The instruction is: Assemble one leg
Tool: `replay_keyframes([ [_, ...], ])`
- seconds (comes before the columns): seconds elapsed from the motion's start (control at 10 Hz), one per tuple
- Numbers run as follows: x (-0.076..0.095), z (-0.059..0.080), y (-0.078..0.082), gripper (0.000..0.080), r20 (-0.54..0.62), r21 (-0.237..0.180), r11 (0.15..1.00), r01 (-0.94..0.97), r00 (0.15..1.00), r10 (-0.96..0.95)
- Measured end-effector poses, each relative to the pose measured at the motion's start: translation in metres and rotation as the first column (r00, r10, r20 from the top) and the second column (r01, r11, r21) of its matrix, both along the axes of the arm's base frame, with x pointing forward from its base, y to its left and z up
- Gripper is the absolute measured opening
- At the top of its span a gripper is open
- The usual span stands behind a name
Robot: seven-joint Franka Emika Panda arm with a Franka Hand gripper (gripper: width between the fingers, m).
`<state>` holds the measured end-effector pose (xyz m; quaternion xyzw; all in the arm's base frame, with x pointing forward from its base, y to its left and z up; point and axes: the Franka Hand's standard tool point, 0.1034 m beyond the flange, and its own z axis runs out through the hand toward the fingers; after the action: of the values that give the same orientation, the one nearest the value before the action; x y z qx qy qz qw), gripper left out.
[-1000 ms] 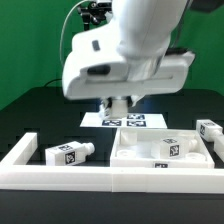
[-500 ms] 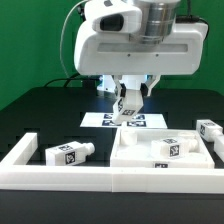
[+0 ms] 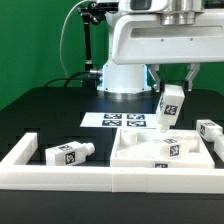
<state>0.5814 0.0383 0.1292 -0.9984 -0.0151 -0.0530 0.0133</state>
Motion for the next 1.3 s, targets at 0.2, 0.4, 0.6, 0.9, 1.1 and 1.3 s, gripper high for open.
replay_keyframes([
  [0.2,0.006,-0.001,0.003,0.0292,0.154,0.008,1.000,0.014,0.988,-0.015],
  [0.4,0.020,0.004,0.020,0.0292,0.184,0.071,0.994,0.077,0.979,-0.089],
  [0.6,0.022,0.001,0.021,0.0292,0.195,0.070,0.994,0.078,0.977,-0.091],
  [0.9,0.027,-0.004,0.033,0.0292,0.211,0.070,0.996,0.061,0.975,-0.075],
  [1.1,0.034,-0.008,0.045,0.0292,0.215,0.071,0.997,0.042,0.975,-0.056],
  [1.3,0.032,-0.015,0.044,0.0292,0.215,0.067,0.997,0.041,0.975,-0.055],
])
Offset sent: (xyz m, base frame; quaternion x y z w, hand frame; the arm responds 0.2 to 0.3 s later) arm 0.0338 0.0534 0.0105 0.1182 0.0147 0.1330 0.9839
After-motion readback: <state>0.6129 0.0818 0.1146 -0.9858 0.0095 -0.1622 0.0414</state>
